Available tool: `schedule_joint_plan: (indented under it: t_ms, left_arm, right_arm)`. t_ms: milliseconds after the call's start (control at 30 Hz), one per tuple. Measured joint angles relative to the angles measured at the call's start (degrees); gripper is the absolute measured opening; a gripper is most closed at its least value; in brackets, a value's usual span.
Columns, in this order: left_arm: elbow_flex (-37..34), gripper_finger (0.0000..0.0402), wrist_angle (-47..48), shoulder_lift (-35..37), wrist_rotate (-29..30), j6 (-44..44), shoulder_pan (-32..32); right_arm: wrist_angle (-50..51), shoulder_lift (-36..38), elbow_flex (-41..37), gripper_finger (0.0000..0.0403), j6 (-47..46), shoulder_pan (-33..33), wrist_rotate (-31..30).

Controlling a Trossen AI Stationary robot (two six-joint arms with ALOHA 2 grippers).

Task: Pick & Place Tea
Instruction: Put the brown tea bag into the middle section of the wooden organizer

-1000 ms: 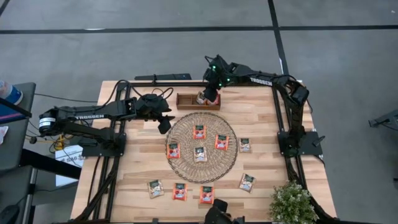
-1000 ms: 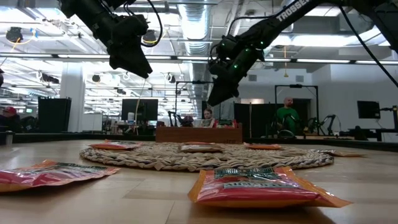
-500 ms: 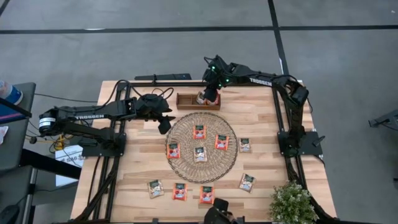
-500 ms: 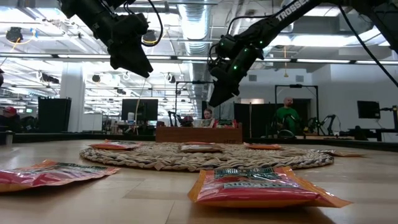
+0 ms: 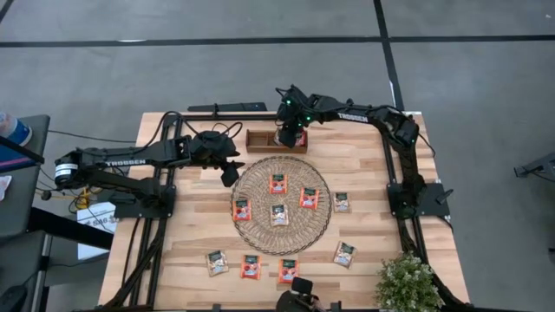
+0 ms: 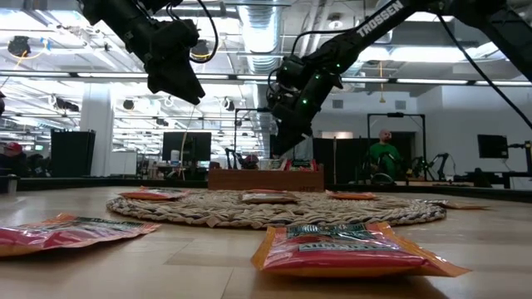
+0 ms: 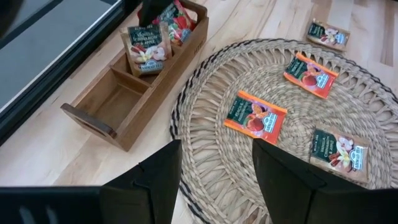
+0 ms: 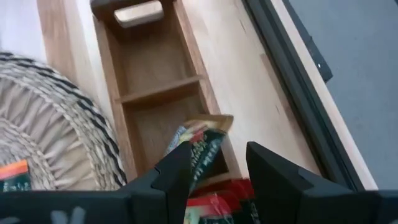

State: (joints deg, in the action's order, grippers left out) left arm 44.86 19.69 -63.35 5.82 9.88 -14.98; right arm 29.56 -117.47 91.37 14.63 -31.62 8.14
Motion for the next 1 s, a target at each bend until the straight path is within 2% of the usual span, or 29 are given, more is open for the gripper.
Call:
schedule_joint_plan:
  t_ms: [633,800,1000]
  left_arm:
    - [0.0,0.0188,-0.35,0.0,-0.52,0.0,0.0]
    - [0.0,0.0188,-0.58,0.0,-0.5,-0.02,0.0]
    - [0.0,0.0188,-0.62,0.0,-0.5,-0.09,0.0]
  right_arm:
    - [0.6,-2.86,-0.09,0.0147,-0.2,1.03,0.26]
    - [0.78,-2.86,-0.07,0.0128,-0.01,1.0,0.28]
    - [-0.02,-2.86,-0.07,0.0076,0.83,1.47,0.43]
